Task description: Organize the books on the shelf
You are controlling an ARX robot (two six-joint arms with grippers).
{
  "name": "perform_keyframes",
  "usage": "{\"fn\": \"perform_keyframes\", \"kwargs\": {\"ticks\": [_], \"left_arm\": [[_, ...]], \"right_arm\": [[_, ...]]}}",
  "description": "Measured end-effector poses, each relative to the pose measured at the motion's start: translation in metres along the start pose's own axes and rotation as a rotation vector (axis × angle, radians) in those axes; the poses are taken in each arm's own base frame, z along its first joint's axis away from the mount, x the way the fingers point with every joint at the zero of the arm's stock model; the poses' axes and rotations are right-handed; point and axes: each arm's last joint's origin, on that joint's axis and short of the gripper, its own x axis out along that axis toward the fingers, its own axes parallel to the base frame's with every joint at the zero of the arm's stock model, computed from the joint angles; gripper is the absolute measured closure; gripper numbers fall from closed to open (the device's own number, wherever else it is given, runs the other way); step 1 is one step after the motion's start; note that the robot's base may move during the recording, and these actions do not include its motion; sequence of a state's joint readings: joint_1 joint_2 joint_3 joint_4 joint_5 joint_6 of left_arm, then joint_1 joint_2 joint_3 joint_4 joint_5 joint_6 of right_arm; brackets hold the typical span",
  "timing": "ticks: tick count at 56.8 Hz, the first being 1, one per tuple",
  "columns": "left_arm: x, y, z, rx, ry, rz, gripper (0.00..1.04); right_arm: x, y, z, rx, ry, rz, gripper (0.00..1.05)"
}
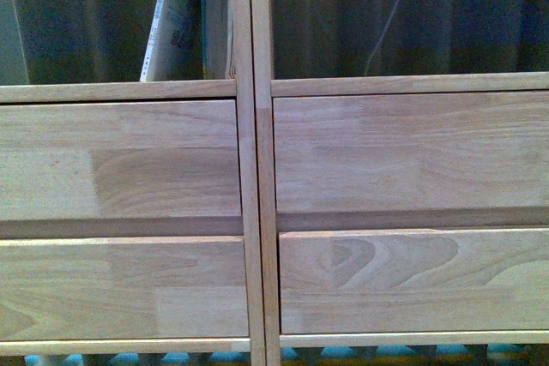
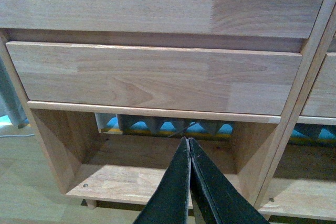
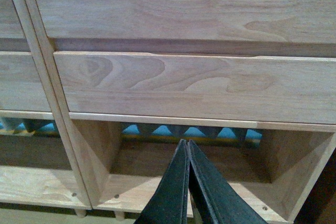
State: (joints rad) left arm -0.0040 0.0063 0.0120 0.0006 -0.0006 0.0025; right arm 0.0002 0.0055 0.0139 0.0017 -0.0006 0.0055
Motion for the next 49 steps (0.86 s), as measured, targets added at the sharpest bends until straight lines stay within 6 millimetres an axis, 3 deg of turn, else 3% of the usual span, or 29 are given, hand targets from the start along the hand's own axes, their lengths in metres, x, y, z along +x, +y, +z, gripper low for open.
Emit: {"fn": "perform_keyframes", "kwargs": {"ticks": [10, 21, 38, 40, 49], "left_arm": [[0.0000, 0.0000, 0.0000, -0.001, 0.000, 0.000, 1.01], [0.0000, 0.0000, 0.0000, -0.001, 0.000, 0.000, 0.68], [0.0000, 0.0000, 0.0000, 0.000, 0.000, 0.000, 0.07], [0.0000, 0.0000, 0.0000, 0.000, 0.000, 0.000, 0.07], [0.0000, 0.0000, 0.0000, 0.000, 0.000, 0.000, 0.07]], "right_arm": [[0.0000, 0.0000, 0.0000, -0.001, 0.000, 0.000, 1.01], [0.0000, 0.0000, 0.0000, -0.002, 0.000, 0.000, 0.68], [0.0000, 0.0000, 0.0000, -0.002, 0.000, 0.000, 0.09], [0.0000, 0.0000, 0.0000, -0.002, 0.000, 0.000, 0.06], [0.0000, 0.0000, 0.0000, -0.002, 0.000, 0.000, 0.07]]}}
